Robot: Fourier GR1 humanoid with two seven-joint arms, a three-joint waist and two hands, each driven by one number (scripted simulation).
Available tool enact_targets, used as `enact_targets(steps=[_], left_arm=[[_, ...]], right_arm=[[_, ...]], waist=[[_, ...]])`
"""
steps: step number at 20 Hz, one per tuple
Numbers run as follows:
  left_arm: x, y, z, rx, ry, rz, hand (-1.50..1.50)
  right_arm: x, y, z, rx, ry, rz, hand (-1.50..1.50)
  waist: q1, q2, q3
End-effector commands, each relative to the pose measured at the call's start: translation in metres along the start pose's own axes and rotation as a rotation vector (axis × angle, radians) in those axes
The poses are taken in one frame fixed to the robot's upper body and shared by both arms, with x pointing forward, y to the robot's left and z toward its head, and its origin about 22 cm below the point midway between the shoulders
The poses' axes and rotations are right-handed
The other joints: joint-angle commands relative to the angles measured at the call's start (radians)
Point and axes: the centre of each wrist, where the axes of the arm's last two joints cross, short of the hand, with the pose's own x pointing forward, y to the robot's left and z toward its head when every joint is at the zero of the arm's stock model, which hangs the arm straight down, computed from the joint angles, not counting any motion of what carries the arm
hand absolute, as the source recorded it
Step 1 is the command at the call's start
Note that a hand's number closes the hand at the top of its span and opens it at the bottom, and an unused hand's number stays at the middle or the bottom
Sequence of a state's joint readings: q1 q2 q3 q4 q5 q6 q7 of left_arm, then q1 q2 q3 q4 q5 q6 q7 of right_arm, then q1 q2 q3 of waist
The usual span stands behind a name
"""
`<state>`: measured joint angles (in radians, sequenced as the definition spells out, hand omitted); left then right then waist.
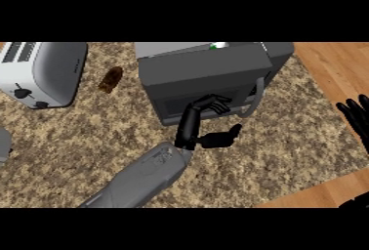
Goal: Pick up the milk, place it into the microwave and close the microwave
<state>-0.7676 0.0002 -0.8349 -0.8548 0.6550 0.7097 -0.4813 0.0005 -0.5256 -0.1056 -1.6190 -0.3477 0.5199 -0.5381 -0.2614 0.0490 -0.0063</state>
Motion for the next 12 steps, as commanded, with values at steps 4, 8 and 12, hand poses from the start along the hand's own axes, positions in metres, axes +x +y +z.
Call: enact_targets(steps=[4, 8, 12], left_arm=[[0.012, 0.006, -0.025, 0.143, 0.052, 0.014, -1.5], [0.021, 0.005, -0.03, 0.19, 0.021, 0.062, -1.5], [0.021, 0.004, -0.03, 0.209, 0.023, 0.075, -1.5]], right_arm=[[0.061, -0.041, -0.041, 0.042, -0.1, 0.365, 1.5], [0.067, -0.049, -0.044, 0.034, -0.098, 0.433, 1.5], [0.07, -0.052, -0.049, 0.037, -0.101, 0.466, 1.5]], waist=[[-0.034, 0.008, -0.003], [-0.025, 0.023, -0.002], [-0.021, 0.03, 0.0]])
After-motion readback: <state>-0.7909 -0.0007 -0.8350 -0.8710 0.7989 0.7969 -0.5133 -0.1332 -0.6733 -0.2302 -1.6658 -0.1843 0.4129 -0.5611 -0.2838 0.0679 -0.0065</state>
